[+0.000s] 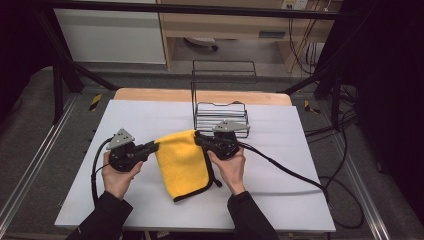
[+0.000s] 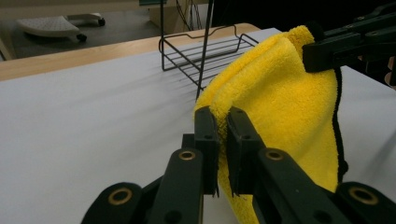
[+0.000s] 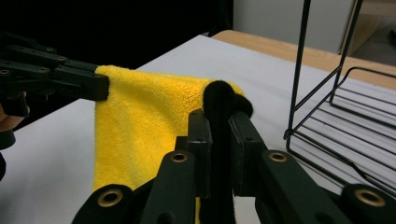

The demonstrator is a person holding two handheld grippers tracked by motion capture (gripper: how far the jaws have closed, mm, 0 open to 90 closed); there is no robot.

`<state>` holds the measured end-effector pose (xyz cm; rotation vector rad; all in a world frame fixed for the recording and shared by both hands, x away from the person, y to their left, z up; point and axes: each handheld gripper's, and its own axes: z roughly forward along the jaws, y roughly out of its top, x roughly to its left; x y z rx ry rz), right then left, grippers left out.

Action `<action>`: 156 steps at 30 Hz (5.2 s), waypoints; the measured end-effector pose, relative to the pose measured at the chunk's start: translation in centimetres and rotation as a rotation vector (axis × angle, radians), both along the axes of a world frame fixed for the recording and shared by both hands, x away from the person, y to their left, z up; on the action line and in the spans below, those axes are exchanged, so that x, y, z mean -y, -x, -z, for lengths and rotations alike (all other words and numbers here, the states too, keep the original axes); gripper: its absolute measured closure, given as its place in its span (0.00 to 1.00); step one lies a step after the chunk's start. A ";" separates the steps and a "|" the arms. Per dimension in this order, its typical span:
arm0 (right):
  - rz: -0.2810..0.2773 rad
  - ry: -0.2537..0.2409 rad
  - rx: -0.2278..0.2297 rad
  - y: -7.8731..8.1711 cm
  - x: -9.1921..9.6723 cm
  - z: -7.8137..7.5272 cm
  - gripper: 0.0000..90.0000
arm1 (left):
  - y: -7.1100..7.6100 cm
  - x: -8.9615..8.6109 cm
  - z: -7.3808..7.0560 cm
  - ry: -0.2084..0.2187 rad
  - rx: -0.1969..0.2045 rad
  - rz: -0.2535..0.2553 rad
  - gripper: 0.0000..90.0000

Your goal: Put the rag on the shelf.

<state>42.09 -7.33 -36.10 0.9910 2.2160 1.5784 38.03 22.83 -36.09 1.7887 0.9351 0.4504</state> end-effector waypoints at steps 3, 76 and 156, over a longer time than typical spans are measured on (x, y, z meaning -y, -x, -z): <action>0.008 -0.005 0.020 0.4 0.3 -0.6 0.90 | 0.2 0.3 -0.6 0.008 0.012 0.010 0.93; 0.241 -0.165 0.387 3.0 7.9 -11.8 0.90 | -3.5 9.1 -12.5 0.113 0.332 0.037 0.93; 0.331 -0.266 0.567 -6.4 8.5 -23.8 0.90 | -12.8 11.3 -24.1 0.269 0.509 -0.032 0.93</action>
